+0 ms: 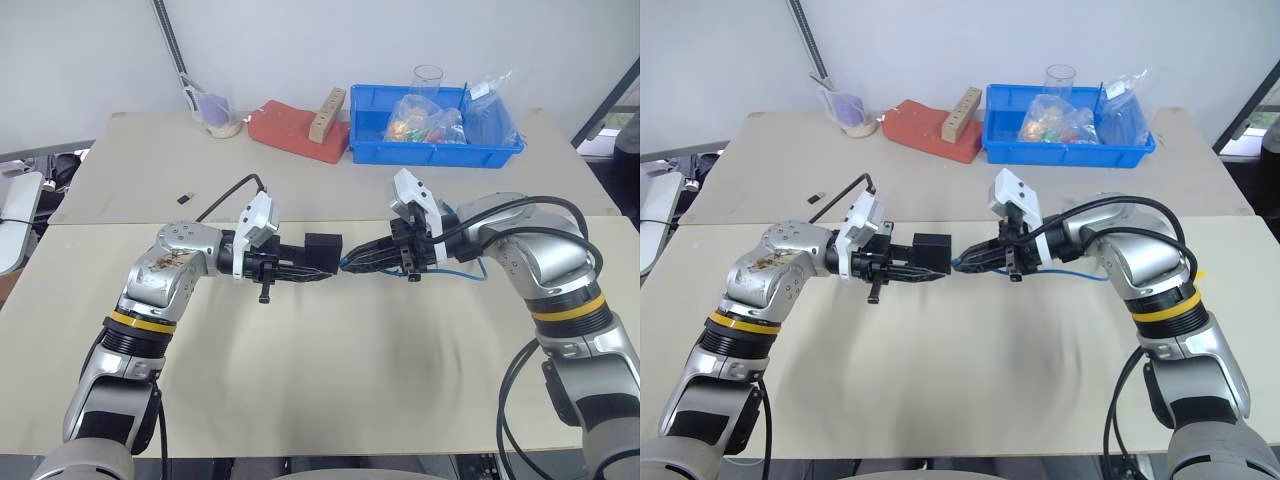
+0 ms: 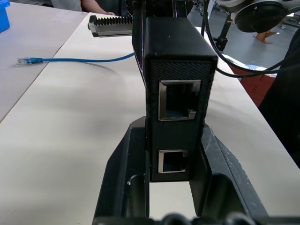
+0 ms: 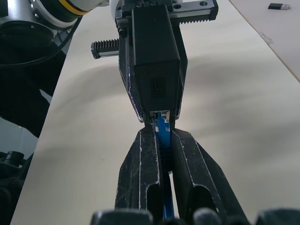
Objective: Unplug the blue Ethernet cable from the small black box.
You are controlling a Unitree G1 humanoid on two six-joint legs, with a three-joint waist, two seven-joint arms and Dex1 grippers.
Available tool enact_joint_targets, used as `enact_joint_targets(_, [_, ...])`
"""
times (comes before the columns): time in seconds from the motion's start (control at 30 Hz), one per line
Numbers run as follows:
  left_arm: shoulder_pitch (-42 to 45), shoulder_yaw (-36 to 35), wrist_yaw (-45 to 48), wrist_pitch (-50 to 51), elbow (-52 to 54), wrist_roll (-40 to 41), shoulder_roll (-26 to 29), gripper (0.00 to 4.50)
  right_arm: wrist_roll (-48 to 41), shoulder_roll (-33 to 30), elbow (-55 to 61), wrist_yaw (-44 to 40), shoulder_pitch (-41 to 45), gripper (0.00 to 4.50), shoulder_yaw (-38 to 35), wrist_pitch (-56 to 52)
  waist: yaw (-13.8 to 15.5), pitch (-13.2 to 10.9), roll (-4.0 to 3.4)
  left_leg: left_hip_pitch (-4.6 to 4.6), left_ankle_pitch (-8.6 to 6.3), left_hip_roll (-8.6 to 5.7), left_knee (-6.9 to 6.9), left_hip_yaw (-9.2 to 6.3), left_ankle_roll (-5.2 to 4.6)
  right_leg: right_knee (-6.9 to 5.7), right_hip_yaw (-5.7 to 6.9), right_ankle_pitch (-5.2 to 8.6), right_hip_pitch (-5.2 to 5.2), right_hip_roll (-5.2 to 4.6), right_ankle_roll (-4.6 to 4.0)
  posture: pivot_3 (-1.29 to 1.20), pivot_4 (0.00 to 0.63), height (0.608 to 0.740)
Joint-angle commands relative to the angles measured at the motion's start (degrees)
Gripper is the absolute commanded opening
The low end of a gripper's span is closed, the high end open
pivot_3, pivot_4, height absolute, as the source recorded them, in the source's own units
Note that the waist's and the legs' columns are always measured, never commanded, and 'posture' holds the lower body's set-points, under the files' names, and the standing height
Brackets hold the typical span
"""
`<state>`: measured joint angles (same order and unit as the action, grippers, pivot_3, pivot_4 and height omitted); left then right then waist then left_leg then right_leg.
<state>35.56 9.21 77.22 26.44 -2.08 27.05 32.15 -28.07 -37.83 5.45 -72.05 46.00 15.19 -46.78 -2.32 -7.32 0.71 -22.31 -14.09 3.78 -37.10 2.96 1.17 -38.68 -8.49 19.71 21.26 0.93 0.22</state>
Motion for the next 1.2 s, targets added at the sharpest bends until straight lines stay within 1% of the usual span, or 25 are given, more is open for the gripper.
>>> enact_joint_targets(0.03, [-0.2, 0.5, 0.6, -0.7, 2.1, -0.1, 0.2, 0.58, -0.8, -0.1, 1.0, -0.8, 2.5, 0.02, -1.1, 0.2, 0.0, 0.0, 0.0, 0.0, 0.0, 0.0, 0.0, 0.0, 0.0, 0.0, 0.0, 0.0, 0.0, 0.0, 0.0, 0.0, 0.15, 0.74])
enact_joint_targets(0.1, [-0.3, 0.1, 0.5, -0.6, 2.3, 0.1, 0.4, 0.58, 0.0, -1.3, 1.1, -1.9, 1.8, 0.02, -0.7, 0.9, 0.0, 0.0, 0.0, 0.0, 0.0, 0.0, 0.0, 0.0, 0.0, 0.0, 0.0, 0.0, 0.0, 0.0, 0.0, 0.0, 0.15, 0.74])
enact_joint_targets(0.17, [-0.5, -0.8, 0.3, 0.0, 2.8, 0.6, 1.1, 0.58, 0.6, -4.5, 1.6, -4.5, -0.3, 0.02, -0.8, 2.2, 0.1, 0.0, -0.01, 0.0, 0.0, 0.0, 0.0, 0.0, 0.0, 0.0, 0.0, 0.0, 0.0, 0.0, 0.0, 0.0, 0.15, 0.74])
enact_joint_targets(0.27, [-1.1, -2.1, -0.2, 0.5, 3.3, 1.2, 2.3, 0.58, 0.9, -8.9, 1.0, -6.3, -3.7, 0.02, -2.2, 3.7, 0.5, 0.0, 0.01, -0.01, -0.01, -0.02, 0.0, -0.01, -0.02, 0.08, 0.02, 0.0, -0.02, -0.03, 0.0, 0.0, 0.15, 0.74])
enact_joint_targets(0.37, [-1.6, -2.2, -0.6, 0.4, 3.2, 1.3, 2.4, 0.58, 1.1, -10.5, 0.7, -6.1, -5.6, 0.02, -2.7, 4.4, 0.5, 0.0, 0.01, -0.02, -0.01, -0.01, 0.0, 0.02, -0.02, 0.14, 0.0, 0.0, -0.03, -0.03, 0.0, 0.0, 0.15, 0.74])
enact_joint_targets(0.47, [-1.9, -2.3, -1.3, 0.2, 3.1, 1.1, 1.8, 0.58, 2.9, -9.3, -1.2, -3.7, -6.5, 0.02, -2.6, 6.2, 0.0, 0.0, 0.0, 0.0, -0.01, 0.0, 0.01, 0.03, -0.02, 0.12, -0.01, 0.0, -0.02, 0.0, 0.0, 0.0, 0.15, 0.74])
enact_joint_targets(0.6, [-4.3, -4.1, -5.1, -0.5, 3.2, 0.5, 1.2, 0.58, 15.2, -4.1, -8.8, 7.8, -9.3, 0.02, 1.2, 19.8, -0.2, 0.0, 0.01, 0.02, -0.01, 0.05, 0.02, 0.01, -0.02, 0.13, -0.01, 0.0, -0.04, 0.05, 0.0, 0.0, 0.15, 0.74])
enact_joint_targets(0.63, [-5.3, -4.5, -5.8, -0.7, 3.5, 0.4, 1.3, 0.58, 18.0, -3.4, -9.9, 9.5, -9.9, 0.02, 2.3, 22.9, -0.2, 0.0, 0.0, 0.03, -0.01, 0.05, 0.04, 0.01, -0.02, 0.13, -0.03, 0.0, -0.04, 0.05, 0.0, 0.0, 0.15, 0.74])
enact_joint_targets(0.7, [-7.5, -4.9, -7.0, -2.5, 4.2, -0.5, 1.6, 0.58, 18.1, -1.6, -9.3, 10.6, -11.1, 0.02, 2.3, 21.3, -0.1, 0.0, -0.01, 0.0, -0.01, 0.04, 0.07, 0.04, -0.02, 0.12, -0.07, 0.0, 0.01, 0.03, 0.0, 0.0, 0.15, 0.74])
enact_joint_targets(0.87, [-9.9, -6.1, -10.7, -4.0, 5.6, -0.6, 0.9, 0.58, 17.5, -1.4, -6.9, 8.4, -13.4, 0.02, 2.5, 19.6, 0.3, 0.0, -0.01, 0.01, 0.0, 0.07, 0.05, 0.04, 0.0, 0.05, -0.06, 0.0, 0.01, -0.06, 0.0, 0.0, 0.15, 0.74])
enact_joint_targets(0.9, [-10.2, -6.1, -11.1, -4.2, 5.9, -0.6, 0.9, 0.58, 17.3, -1.4, -7.0, 8.0, -13.5, 1.0, 2.4, 19.6, 0.3, 0.0, -0.01, 0.03, 0.0, 0.04, 0.05, 0.04, 0.0, 0.04, -0.05, 0.0, -0.02, -0.11, 0.0, 0.0, 0.15, 0.74])
enact_joint_targets(1.07, [-11.5, -7.9, -15.0, -4.6, 6.2, -0.9, 0.3, 0.58, 13.4, -0.6, -4.2, 7.6, -12.4, 2.63, -1.1, 16.5, 0.3, 0.0, -0.01, 0.05, -0.01, -0.02, 0.07, 0.03, 0.0, 0.05, -0.03, 0.0, -0.05, -0.09, 0.0, 0.0, 0.15, 0.74])
enact_joint_targets(1.13, [-12.4, -9.4, -17.3, -4.9, 6.3, -0.9, -0.1, 0.58, 12.0, -1.4, -0.9, 7.1, -12.8, 3.32, -2.2, 15.2, 0.4, 0.0, -0.02, 0.05, -0.01, -0.01, 0.07, 0.02, -0.01, 0.05, -0.03, 0.0, -0.05, -0.06, 0.0, 0.0, 0.15, 0.74])
enact_joint_targets(1.2, [-13.9, -11.6, -21.3, -5.8, 6.1, -1.3, -1.2, 0.58, 8.7, -1.6, 4.6, 7.8, -13.3, 4.02, -4.3, 11.0, 0.2, 0.0, -0.02, 0.05, -0.01, 0.04, 0.09, 0.01, -0.01, 0.04, -0.03, 0.0, -0.04, -0.04, 0.0, 0.0, 0.15, 0.74])
